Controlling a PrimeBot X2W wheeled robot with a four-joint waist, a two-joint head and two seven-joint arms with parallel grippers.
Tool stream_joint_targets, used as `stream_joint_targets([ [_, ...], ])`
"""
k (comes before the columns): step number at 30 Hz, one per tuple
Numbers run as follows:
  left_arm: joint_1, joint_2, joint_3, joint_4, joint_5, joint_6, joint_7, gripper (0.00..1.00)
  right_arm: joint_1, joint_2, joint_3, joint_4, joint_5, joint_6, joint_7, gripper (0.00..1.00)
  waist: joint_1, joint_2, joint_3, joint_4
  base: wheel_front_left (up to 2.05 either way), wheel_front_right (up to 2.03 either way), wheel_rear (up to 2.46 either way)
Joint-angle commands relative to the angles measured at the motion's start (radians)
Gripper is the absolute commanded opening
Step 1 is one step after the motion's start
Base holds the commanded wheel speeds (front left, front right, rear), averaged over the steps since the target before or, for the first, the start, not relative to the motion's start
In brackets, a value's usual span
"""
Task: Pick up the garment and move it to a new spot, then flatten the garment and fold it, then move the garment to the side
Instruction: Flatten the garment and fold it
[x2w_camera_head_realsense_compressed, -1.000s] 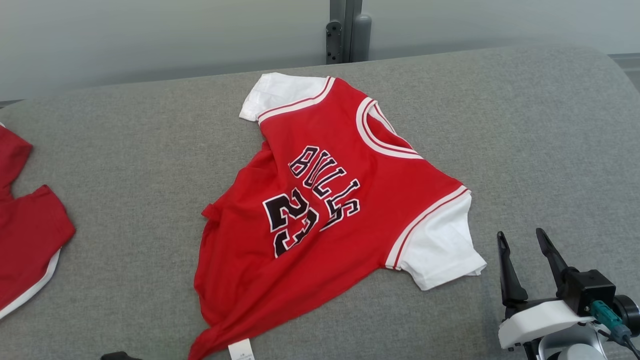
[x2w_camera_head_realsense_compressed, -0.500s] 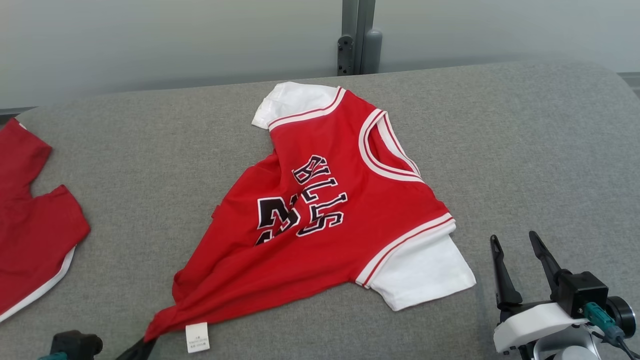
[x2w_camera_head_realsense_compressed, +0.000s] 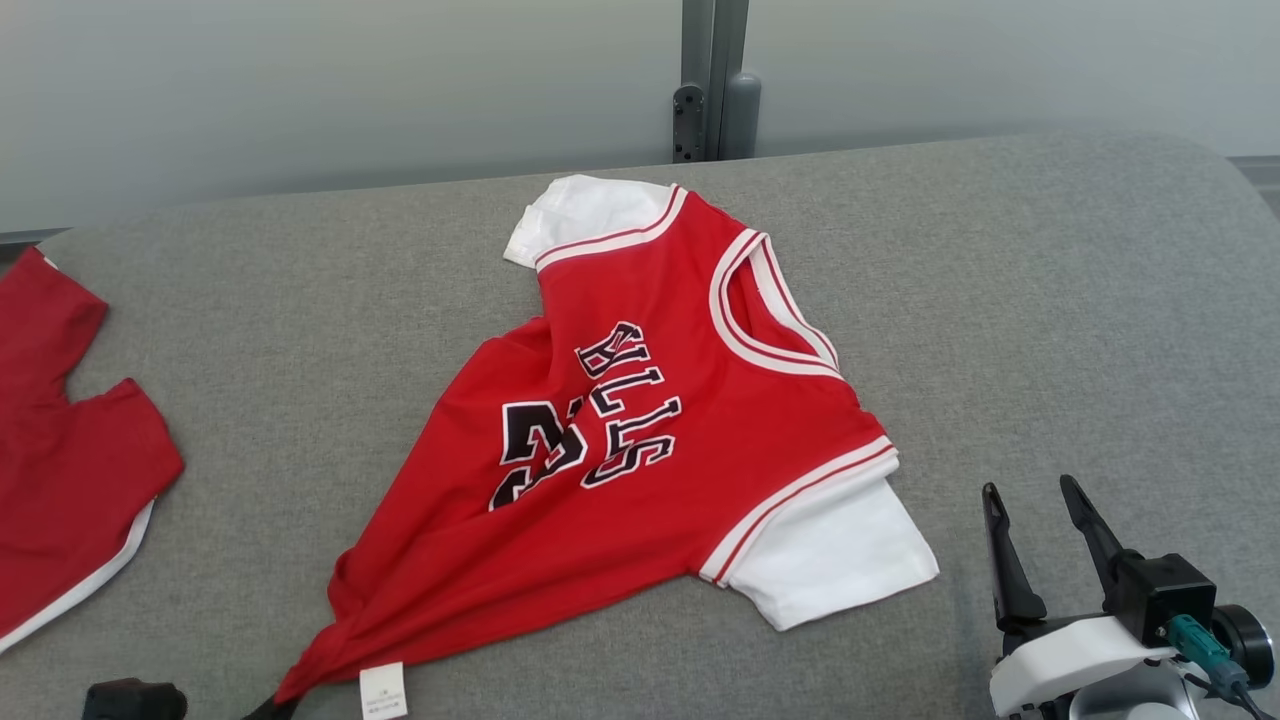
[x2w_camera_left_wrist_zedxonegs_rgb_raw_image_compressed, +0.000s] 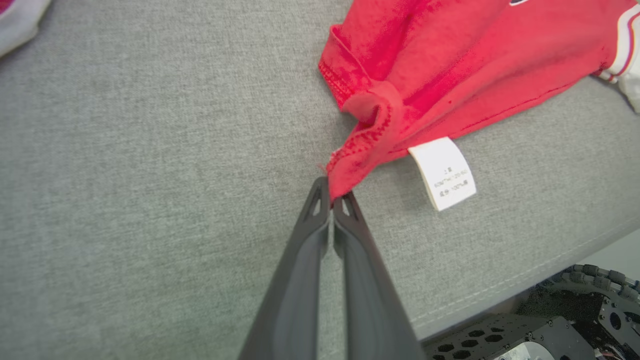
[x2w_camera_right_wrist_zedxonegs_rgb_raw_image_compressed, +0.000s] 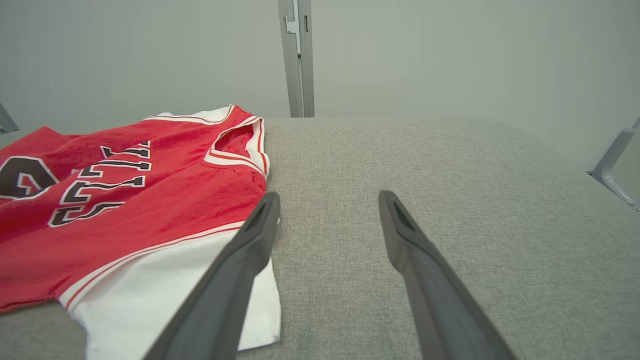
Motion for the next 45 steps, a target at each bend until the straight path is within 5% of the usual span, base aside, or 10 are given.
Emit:
stream_joint_targets([
  [1,0.007,0.015,0.012,0.016,-0.011,0.001,-0.008,0.33,0.008,-0.003,0.000,0.001,-0.004,0.000,-0.003,1.00,0.0000,0.0000,-0.007,0.000,0.00,0.00,0.00],
  [5,0.047,0.007,0.039,0.030,-0.035,0.001,-0.017,0.41,0.019,-0.003,-0.001,0.002,-0.003,0.000,-0.003,1.00,0.0000,0.0000,-0.024,-0.001,0.00,0.00,0.00],
  [6,0.054,0.004,0.051,0.031,-0.038,0.001,-0.018,0.59,0.022,-0.003,-0.002,0.002,-0.003,0.000,-0.003,1.00,0.0000,0.0000,-0.029,-0.001,0.00,0.00,0.00],
  [7,0.063,-0.001,0.064,0.030,-0.041,0.001,-0.018,0.96,0.024,-0.003,-0.004,0.002,-0.003,0.000,-0.003,1.00,0.0000,0.0000,-0.033,-0.001,0.00,0.00,0.00],
  [8,0.076,-0.007,0.075,0.027,-0.036,0.001,-0.018,1.00,0.026,-0.003,-0.006,0.002,-0.004,0.000,-0.003,1.00,0.0000,0.0000,-0.037,-0.001,0.00,0.00,0.00],
  [15,0.173,-0.067,0.240,0.025,0.020,0.003,-0.018,1.00,0.034,-0.003,-0.020,-0.008,-0.016,0.000,-0.003,1.00,0.0000,0.0000,-0.065,-0.005,0.00,0.00,0.00],
  [20,0.251,-0.133,0.448,-0.056,0.178,0.072,-0.018,1.00,0.031,-0.003,-0.040,-0.038,-0.030,0.000,-0.003,1.00,0.0000,0.0000,-0.076,-0.009,0.00,0.00,0.00],
  [30,0.411,-0.376,0.768,-0.344,0.507,0.134,-0.018,1.00,0.050,-0.015,-0.098,-0.091,-0.045,0.000,-0.003,1.00,0.0000,0.0000,-0.106,-0.030,0.00,0.00,0.00],
  [39,0.445,-0.627,0.932,-0.428,0.735,0.091,-0.018,1.00,0.088,-0.016,-0.128,-0.085,-0.051,0.000,-0.003,1.00,0.0000,0.0000,-0.109,-0.063,0.00,0.00,0.00],
  [45,0.459,-0.710,1.013,-0.381,0.841,0.057,-0.018,1.00,0.101,-0.008,-0.119,-0.071,-0.069,0.000,-0.003,1.00,0.0000,0.0000,-0.122,-0.074,0.00,0.00,0.00],
])
